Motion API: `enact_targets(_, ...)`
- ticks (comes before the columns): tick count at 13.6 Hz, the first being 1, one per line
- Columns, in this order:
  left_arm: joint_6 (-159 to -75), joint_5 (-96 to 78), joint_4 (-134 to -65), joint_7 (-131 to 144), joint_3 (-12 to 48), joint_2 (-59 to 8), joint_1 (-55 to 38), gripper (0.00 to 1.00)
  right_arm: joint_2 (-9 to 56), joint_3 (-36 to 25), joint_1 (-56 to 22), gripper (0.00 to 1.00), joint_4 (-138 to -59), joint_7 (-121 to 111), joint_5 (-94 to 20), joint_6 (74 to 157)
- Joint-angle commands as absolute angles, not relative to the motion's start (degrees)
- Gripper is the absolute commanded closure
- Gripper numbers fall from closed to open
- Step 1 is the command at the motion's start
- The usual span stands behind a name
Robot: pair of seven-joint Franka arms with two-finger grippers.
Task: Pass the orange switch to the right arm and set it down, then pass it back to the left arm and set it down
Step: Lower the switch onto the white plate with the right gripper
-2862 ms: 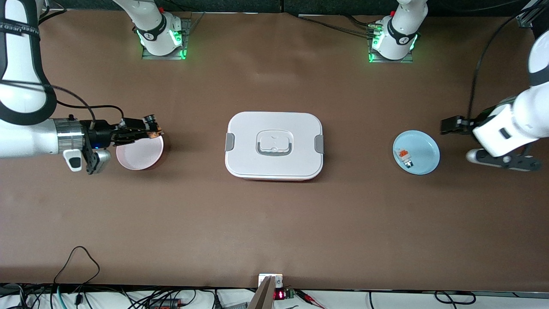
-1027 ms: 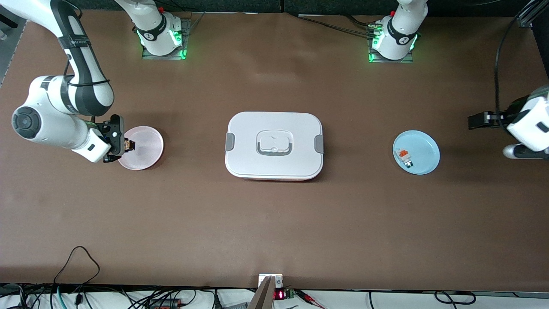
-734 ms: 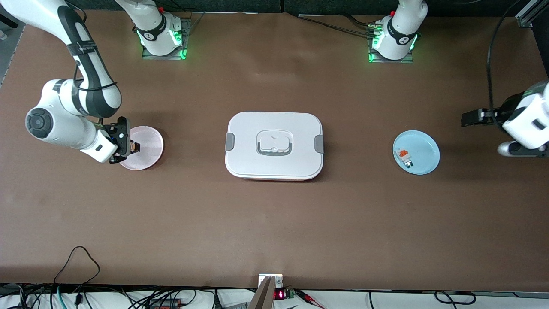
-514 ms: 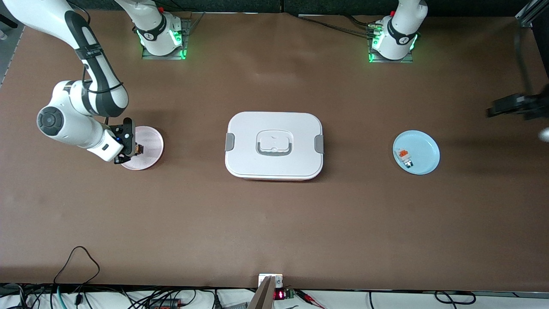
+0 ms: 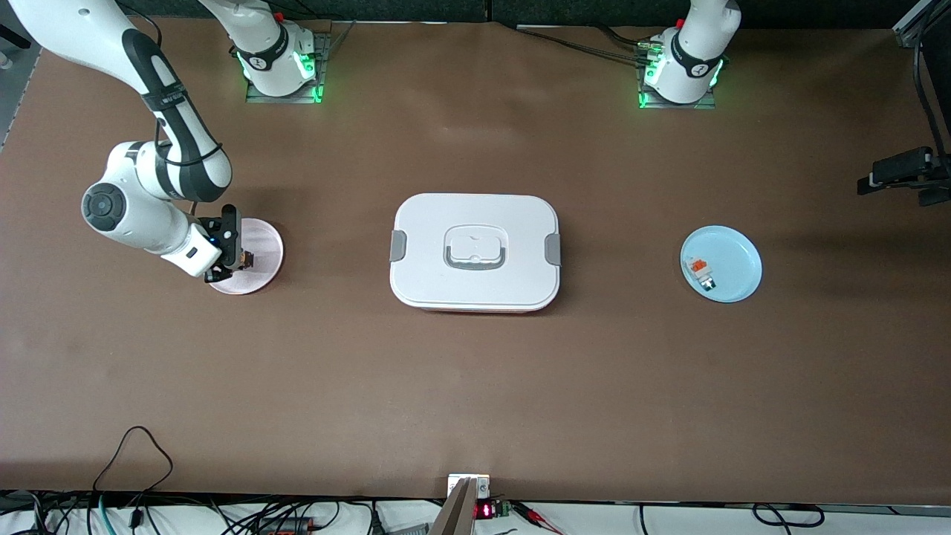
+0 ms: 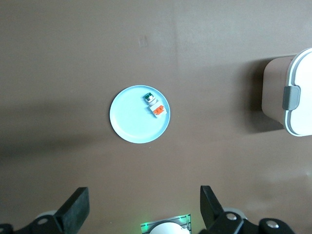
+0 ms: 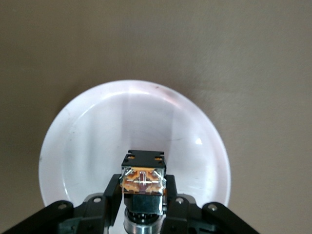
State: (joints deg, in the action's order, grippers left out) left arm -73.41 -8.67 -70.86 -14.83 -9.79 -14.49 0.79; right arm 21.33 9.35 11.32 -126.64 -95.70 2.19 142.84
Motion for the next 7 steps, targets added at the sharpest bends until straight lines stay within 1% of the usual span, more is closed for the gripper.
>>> enact_targets(1, -73.74, -9.06, -70.93, -15.74, -8.53, -14.77, 3.08, 0.0, 21.36, 9.84, 12.74, 0.78, -130.34, -95.8, 3.16, 148.01)
enact_targets(2, -74.61, -8.01, -70.93, -15.04, -7.92, -14.68, 3.16, 0.0, 21.01, 9.84, 12.83, 0.59, -130.34, -95.71, 3.16, 147.75)
enact_targets(3, -76.45, -7.04, -71.28, -14.68, -5.82, -13.72, 4.12, 0.0, 20.48, 9.84, 12.83, 0.2, -130.25, -95.54, 3.08, 146.96)
enact_targets(4, -77.94, -6.16, -72.06, -14.24, -1.45, -12.93, 7.0, 0.0, 19.7, 9.76, 12.83, 0.0, -129.91, -95.1, 2.73, 144.95)
enact_targets(5, -79.35, -3.19, -72.07, -13.11, 2.94, -12.75, 9.38, 0.0, 18.9, 9.76, 12.83, 0.0, -129.29, -93.18, 2.64, 142.67)
enact_targets(6, -80.84, -0.64, -72.16, -11.62, 5.42, -12.66, 10.01, 0.0, 17.68, 9.76, 12.83, 0.0, -127.63, -91.16, 2.72, 139.86)
enact_targets(7, -82.16, 0.17, -72.25, -9.95, 5.88, -12.66, 9.67, 0.0, 16.8, 9.76, 12.57, 0.0, -125.09, -90.1, 2.55, 135.83)
